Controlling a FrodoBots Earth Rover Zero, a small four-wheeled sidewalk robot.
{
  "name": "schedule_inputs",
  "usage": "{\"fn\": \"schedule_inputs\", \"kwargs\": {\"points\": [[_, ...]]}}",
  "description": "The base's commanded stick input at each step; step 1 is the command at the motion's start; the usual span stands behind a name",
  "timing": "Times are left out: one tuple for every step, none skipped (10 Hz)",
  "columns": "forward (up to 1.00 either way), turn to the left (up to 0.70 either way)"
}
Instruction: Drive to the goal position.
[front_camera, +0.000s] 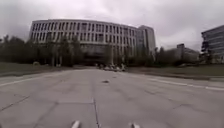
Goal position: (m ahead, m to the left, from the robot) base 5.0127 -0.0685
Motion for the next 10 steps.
{"fn": "schedule_inputs", "kwargs": {"points": [[1.0,0.36],[1.0,0.12],[1.0,0.0],[1.0,0.0],[1.0,0.0],[1.0,0.0],[1.0,0.0],[1.0,0.0],[1.0,0.0],[1.0,0.0]]}}
